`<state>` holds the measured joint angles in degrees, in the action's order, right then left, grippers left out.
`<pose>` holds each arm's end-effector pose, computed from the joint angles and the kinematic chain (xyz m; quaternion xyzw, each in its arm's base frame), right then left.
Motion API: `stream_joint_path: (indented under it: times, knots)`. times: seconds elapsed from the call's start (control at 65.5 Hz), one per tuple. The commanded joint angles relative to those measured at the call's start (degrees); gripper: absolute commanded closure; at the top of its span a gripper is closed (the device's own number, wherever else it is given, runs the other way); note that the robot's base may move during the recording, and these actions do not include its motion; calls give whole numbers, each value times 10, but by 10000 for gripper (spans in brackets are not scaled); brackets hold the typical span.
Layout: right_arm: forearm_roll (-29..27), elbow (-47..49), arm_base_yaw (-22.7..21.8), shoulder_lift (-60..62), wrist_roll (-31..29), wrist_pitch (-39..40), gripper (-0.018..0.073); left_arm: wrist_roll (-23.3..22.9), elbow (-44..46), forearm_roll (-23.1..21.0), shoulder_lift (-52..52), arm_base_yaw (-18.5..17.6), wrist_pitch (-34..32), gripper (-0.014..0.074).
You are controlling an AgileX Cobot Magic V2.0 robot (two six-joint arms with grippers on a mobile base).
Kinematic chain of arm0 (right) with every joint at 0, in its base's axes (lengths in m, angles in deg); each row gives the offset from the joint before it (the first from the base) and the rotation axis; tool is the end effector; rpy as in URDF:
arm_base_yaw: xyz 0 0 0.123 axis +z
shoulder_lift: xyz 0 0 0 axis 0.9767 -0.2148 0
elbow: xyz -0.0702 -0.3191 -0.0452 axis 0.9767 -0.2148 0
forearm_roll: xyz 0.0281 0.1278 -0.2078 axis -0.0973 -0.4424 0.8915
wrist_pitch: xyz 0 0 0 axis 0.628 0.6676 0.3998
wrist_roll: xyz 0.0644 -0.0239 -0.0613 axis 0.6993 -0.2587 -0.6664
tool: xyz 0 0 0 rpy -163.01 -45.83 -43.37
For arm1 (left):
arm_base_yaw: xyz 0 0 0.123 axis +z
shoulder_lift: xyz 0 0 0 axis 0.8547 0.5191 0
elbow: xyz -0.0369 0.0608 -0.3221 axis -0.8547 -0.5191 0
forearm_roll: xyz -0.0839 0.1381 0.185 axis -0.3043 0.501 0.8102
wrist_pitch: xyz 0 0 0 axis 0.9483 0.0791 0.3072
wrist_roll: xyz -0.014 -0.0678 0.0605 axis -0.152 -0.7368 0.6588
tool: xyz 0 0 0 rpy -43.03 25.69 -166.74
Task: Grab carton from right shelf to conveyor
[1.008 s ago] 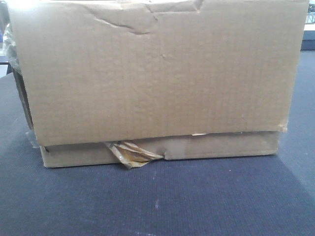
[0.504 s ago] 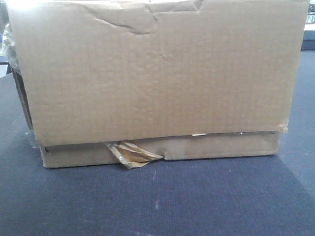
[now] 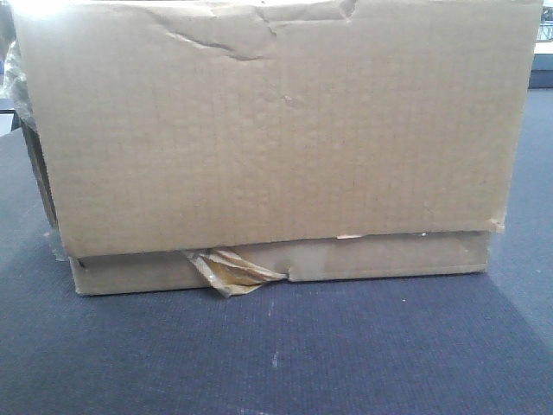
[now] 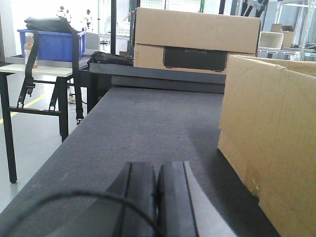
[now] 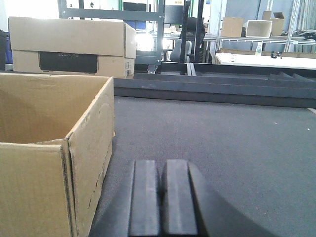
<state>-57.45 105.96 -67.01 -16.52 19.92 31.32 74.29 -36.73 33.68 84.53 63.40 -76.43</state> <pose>-0.0240 -0.0076 0.3029 -0.0572 0.6987 0.0493 0.7114 0.0064 0.0006 0.2103 -0.0437 0.6855 0.0137 0.7266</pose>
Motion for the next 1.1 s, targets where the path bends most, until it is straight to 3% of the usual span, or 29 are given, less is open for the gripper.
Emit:
stream_joint_path:
  times: [0.0,0.275,0.366,0.519,0.626,0.855,1.084]
  knots:
    - [5,-1,-2,3,-3,11,628,1,1,-4,-2,3,-11,605]
    - [1,-4,-12,3,-3,12,628,1,1,-4,-2,3,-11,605]
    - [-16,-18,-45,3,-5,33,628,1,1,-4,-2,3,-11,605]
    - [-90,-73,-108,3,-74,78,628,1,1,-4,-2,3,-11,605]
    - [-120,-132,-132,7,-84,133,628,1,1,-4,-2,3,-11,605]
    - [-127,-233,-132,19,-84,255,628,1,1,-4,-2,3,-11,605]
    - [-109,-233,-132,19,-84,229,628,1,1,-4,-2,3,-11,605]
